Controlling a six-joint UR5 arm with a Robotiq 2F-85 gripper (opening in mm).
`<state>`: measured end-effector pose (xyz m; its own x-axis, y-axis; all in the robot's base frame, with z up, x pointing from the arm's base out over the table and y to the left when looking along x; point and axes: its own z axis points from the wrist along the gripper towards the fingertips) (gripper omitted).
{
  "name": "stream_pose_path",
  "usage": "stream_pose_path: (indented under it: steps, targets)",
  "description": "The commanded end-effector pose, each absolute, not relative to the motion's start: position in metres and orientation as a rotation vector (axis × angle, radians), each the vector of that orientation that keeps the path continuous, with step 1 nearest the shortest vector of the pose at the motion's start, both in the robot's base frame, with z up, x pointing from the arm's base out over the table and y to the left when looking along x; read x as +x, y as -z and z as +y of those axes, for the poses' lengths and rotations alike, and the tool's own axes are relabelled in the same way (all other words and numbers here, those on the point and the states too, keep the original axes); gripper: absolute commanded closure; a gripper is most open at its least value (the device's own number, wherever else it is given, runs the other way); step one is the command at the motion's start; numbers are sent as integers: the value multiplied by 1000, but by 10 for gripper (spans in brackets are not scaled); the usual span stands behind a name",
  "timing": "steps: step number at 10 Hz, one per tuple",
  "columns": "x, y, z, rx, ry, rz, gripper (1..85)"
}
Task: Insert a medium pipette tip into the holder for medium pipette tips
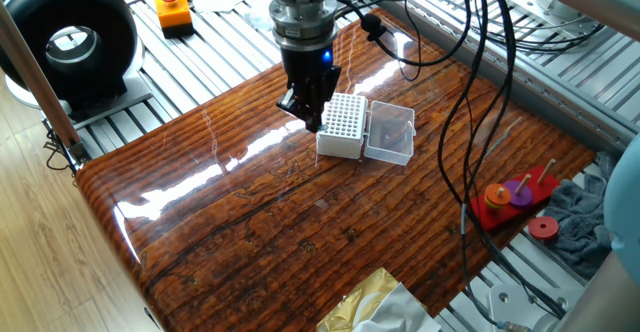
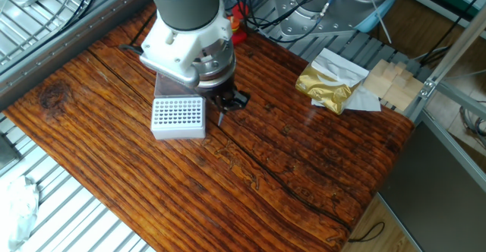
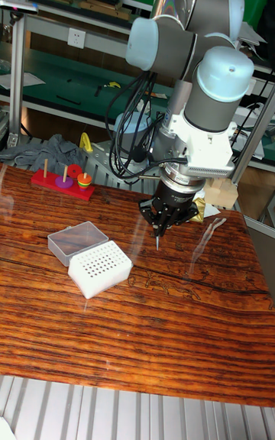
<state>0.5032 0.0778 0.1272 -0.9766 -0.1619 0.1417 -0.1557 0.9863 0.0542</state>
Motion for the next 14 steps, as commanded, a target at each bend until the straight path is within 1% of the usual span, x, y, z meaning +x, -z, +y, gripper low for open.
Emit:
stream_pose_path:
  steps: [1,5,9,14]
  targets:
    - [511,-128,83,181,93,-3016,847]
    - [526,-127,95,147,157,-3073,847]
    - [541,-126,90,83,127,-3133,847]
    - [540,-126,87,112,108,-3130,847]
